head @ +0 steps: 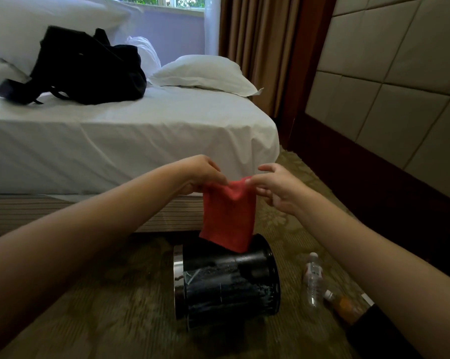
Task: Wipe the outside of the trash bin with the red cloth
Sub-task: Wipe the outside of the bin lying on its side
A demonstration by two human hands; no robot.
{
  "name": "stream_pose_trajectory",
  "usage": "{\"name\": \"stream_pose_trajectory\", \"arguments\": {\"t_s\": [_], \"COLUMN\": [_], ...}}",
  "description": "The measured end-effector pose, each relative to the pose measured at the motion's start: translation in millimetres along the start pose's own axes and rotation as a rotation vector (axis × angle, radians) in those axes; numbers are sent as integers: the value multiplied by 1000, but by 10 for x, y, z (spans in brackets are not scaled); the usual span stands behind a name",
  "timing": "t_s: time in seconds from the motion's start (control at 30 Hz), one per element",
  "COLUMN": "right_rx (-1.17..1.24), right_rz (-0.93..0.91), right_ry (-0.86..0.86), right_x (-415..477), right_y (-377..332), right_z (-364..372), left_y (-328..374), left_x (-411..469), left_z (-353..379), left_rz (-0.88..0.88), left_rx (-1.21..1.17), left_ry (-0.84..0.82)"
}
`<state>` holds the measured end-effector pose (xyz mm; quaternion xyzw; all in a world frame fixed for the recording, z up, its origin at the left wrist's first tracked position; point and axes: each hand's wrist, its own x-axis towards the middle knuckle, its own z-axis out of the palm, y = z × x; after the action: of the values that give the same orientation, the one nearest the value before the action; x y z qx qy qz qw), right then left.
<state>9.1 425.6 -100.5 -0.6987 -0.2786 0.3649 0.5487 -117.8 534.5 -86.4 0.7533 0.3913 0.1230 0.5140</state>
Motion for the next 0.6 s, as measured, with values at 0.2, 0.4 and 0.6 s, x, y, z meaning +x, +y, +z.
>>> {"name": "stream_pose_trajectory", "arguments": {"t_s": [0.2,0.4,0.6], "right_rx": [-624,-710,-601], "right_rz": [-249,-514,-503], "right_ry": [60,224,238], "right_x": [-31,22,111], "right_y": [132,99,131], "right_z": [42,108,50], "left_y": [-35,-60,-56], "left_x": [58,93,71], "left_z": [6,-36,-114], "left_rz": [67,172,224], "left_rx": [80,295,960], "left_ry": [163,157,122]}}
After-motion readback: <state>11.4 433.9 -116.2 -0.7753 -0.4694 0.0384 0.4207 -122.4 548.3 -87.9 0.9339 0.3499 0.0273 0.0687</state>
